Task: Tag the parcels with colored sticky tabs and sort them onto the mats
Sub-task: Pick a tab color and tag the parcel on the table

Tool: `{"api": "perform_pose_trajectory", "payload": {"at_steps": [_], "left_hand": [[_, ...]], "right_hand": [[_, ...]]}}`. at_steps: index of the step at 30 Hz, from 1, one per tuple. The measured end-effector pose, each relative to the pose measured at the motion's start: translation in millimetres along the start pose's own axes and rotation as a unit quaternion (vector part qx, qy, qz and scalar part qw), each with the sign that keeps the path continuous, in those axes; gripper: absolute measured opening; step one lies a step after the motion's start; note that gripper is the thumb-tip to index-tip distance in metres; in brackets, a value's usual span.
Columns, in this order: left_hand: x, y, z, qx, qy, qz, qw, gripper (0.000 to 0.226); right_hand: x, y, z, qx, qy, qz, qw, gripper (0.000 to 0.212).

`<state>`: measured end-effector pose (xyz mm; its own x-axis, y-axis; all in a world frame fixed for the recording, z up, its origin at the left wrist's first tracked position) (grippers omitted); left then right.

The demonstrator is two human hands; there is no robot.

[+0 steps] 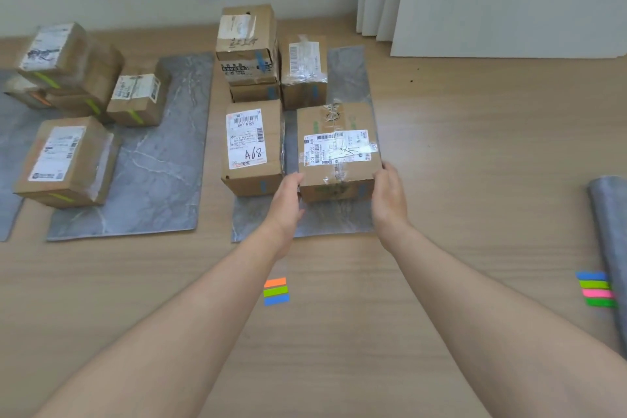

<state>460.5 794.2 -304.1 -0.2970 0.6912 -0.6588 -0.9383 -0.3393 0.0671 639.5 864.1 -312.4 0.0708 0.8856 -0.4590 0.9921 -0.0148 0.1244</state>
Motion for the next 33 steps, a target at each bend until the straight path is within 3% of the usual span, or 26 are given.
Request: {"api": "perform_pose_trajectory", "payload": {"at_steps": [3, 8, 15, 19, 26, 30, 33], "left_hand": [[10.2, 1.4, -6.9, 0.004, 0.014, 0.002, 1.000, 0.062], [14.0, 3.0, -9.1, -0.012, 0.023, 0.016, 1.000, 0.049], [-18.5, 28.4, -1.3, -0.032, 0.038, 0.021, 0.999, 0.060], [-52.4, 46.5, 17.0, -0.029, 0.003, 0.028, 0.999, 0.062], [-142.9, 77.9, 47.9, -0.025, -0.076, 0.011, 0.997, 0.060], [-195.5, 94.5, 57.2, -0.023, -0.116, -0.002, 0.993, 0.060], [-235.4, 101.4, 66.4, -0.029, -0.138, -0.007, 0.990, 0.058]], "right_hand": [[7.4, -6.1, 6.3, 0.021, 0.001, -0.003, 1.000, 0.050], [9.6, -3.3, 18.5, 0.005, 0.000, 0.018, 1.000, 0.052], [-36.1, -13.8, -19.7, -0.025, 0.040, 0.060, 0.997, 0.074], [-77.0, -18.6, -48.2, -0.016, 0.068, 0.065, 0.995, 0.074], [-172.4, -23.6, -89.7, 0.045, 0.115, 0.016, 0.992, 0.049], [-238.0, -23.5, -114.2, 0.050, 0.147, -0.002, 0.988, 0.055], [-278.5, -17.4, -127.4, 0.048, 0.161, -0.003, 0.986, 0.077]]}}
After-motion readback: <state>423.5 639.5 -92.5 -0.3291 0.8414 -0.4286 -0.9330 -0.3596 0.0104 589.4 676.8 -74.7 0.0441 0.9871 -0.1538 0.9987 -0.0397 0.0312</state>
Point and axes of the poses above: each hand's wrist, its own x-axis towards the middle knuckle, its own y-axis out of the back of the hand, z = x × y, the point moved 7 cm from there along x, towards the middle knuckle, and after that the axes turned 6 degrees about x, right-handed, at the moved point
